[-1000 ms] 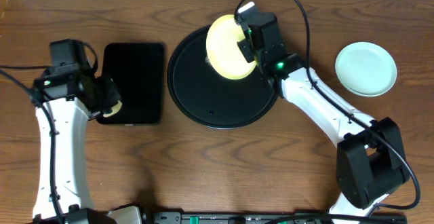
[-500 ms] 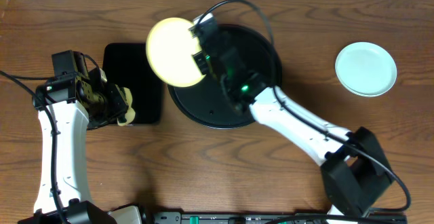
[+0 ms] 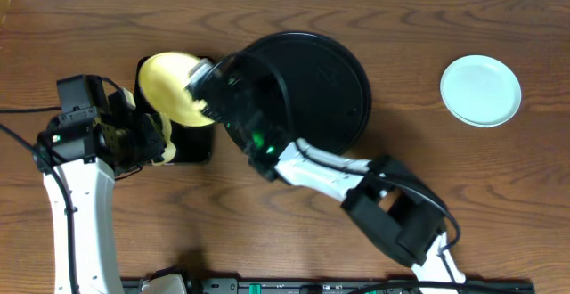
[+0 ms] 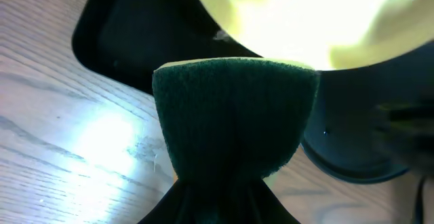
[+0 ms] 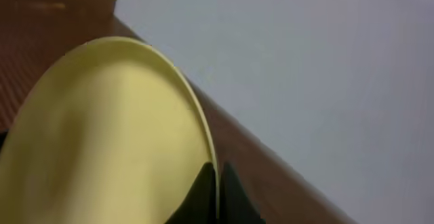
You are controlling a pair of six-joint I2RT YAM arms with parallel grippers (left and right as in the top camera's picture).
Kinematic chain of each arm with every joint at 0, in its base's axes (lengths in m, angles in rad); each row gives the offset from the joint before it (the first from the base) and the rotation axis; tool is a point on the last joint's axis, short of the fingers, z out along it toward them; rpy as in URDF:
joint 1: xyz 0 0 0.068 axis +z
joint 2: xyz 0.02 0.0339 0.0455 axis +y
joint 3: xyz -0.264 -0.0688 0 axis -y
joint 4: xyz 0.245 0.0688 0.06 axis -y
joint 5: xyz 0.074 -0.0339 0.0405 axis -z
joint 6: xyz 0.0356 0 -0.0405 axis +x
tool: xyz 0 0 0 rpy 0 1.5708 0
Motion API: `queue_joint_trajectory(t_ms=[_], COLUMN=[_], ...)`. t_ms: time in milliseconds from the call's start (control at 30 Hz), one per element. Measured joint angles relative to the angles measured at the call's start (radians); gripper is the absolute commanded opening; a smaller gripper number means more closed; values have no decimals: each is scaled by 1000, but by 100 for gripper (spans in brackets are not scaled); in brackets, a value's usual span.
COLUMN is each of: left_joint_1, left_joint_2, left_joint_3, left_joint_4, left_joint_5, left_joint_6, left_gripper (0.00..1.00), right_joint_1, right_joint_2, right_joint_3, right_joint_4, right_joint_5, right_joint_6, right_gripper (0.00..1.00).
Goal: Clean dirty plates on tray and stack at the side
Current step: 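Tilt up the yellow plate with the right gripper and lift it, then carry the yellow plate right and set it on the mint-green plates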
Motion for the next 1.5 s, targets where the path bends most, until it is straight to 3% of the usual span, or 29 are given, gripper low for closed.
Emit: queue_joint_trajectory(t_ms=[133, 300, 700, 900, 1167, 1500], left_joint_1=[0, 0, 0, 0, 0, -15], left_joint_2=[0, 0, 0, 0, 3, 112], left_joint_3=[0, 0, 0, 0, -33, -147], left_joint_4=[-3, -3, -3, 8, 161, 351], left_joint_5=[0, 1, 0, 0, -10, -17], left_joint_6=[0, 0, 0, 0, 1, 15], left_gripper=[8, 8, 8, 8, 8, 8], right_joint_1=[31, 32, 31, -13, -150, -325], right_joint_2=[9, 10, 10, 11, 4, -210], right_joint_3=[0, 0, 0, 6, 52, 63], right_joint_4=[79, 141, 196, 199, -8, -570], right_joint_5=[3, 26, 81, 172, 255, 165], right_joint_6=[-222, -394, -488, -361, -151, 254], right_gripper=[1, 1, 1, 1, 1, 1])
